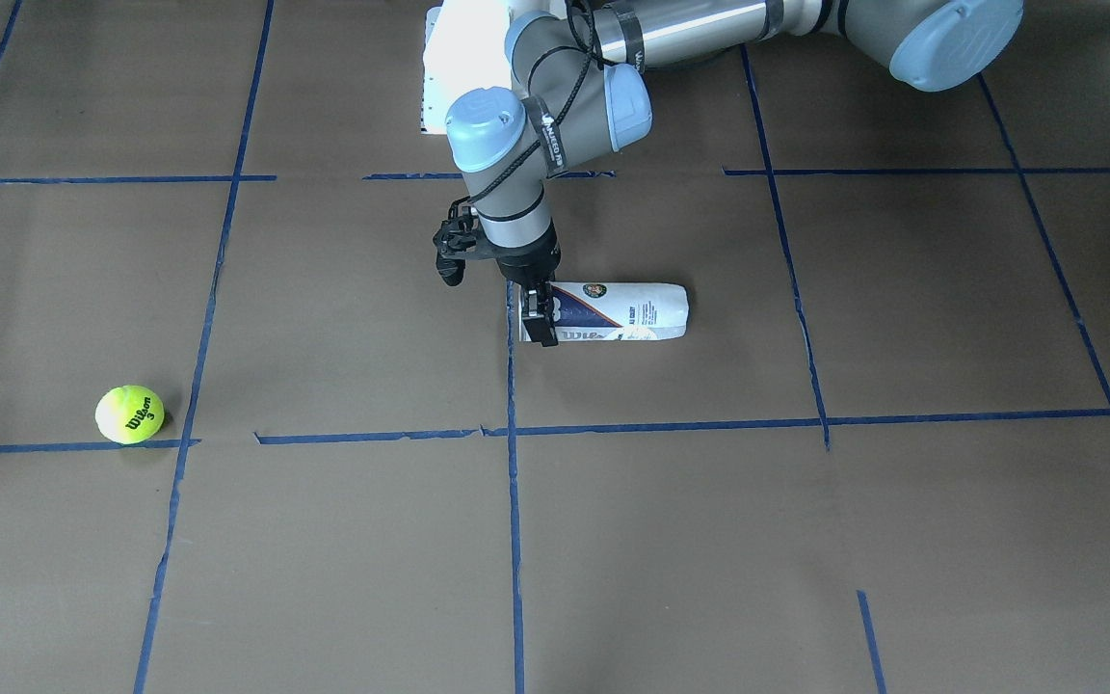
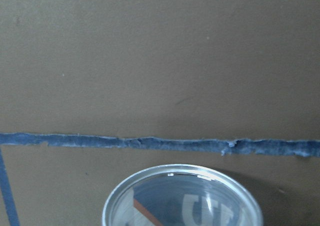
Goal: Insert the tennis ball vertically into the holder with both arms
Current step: 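Lift the can with the left gripper and turn it upright, open end up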
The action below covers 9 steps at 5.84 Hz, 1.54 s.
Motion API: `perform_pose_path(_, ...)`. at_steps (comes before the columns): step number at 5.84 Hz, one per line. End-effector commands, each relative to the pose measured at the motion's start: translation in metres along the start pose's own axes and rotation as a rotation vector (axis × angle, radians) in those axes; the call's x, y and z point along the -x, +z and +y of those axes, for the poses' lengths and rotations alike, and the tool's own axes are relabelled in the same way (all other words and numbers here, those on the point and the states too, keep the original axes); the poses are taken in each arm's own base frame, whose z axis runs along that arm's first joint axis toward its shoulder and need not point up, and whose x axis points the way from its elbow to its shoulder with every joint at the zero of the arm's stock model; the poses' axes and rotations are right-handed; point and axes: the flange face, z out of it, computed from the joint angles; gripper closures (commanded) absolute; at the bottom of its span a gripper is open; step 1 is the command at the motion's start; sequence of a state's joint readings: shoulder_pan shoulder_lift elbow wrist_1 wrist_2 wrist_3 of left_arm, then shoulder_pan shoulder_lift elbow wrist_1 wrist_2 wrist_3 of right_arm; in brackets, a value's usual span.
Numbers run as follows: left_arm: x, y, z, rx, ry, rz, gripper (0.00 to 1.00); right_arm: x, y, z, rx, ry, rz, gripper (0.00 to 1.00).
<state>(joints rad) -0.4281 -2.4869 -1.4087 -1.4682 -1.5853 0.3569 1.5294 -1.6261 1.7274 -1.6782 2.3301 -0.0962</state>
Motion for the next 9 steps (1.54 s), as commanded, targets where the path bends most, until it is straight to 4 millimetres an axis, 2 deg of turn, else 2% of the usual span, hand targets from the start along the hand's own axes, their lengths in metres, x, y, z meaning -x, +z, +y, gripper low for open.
perform_pose_path(1, 0.010, -0.097, 0.014, -0.208, -0.118, -0.086, 0.32, 0.001, -0.001, 0.000, -0.002, 0.001, 0.000, 0.00)
perform_pose_path(2, 0.007, -0.122, 0.027, -0.446, -0.322, -0.117, 0.31, 0.002, -0.002, 0.000, -0.004, -0.002, -0.001, 0.00)
perform_pose_path(3, 0.013, -0.135, 0.039, -0.680, -0.497, -0.139, 0.31, 0.007, -0.008, -0.006, -0.017, -0.005, -0.002, 0.00)
perform_pose_path(4, 0.011, -0.137, 0.059, -0.889, -0.642, -0.171, 0.31, 0.020, -0.019, -0.009, -0.040, 0.020, -0.020, 0.00)
perform_pose_path(5, 0.006, -0.126, 0.082, -1.060, -0.732, -0.211, 0.31, 0.038, -0.032, -0.010, -0.066, 0.048, -0.084, 0.00)
perform_pose_path(6, -0.007, -0.106, 0.082, -1.173, -0.780, -0.243, 0.31, 0.055, -0.041, -0.011, -0.079, 0.034, -0.177, 0.00)
perform_pose_path(7, -0.025, -0.072, 0.080, -1.272, -0.857, -0.293, 0.31, 0.070, -0.049, -0.011, -0.089, 0.017, -0.270, 0.00)
perform_pose_path(8, -0.038, -0.051, 0.083, -1.340, -0.877, -0.296, 0.30, 0.103, -0.048, -0.034, -0.079, -0.052, -0.277, 0.00)
perform_pose_path(9, -0.046, -0.021, 0.094, -1.384, -0.886, -0.295, 0.30, 0.123, -0.045, -0.046, -0.063, -0.054, -0.278, 0.00)
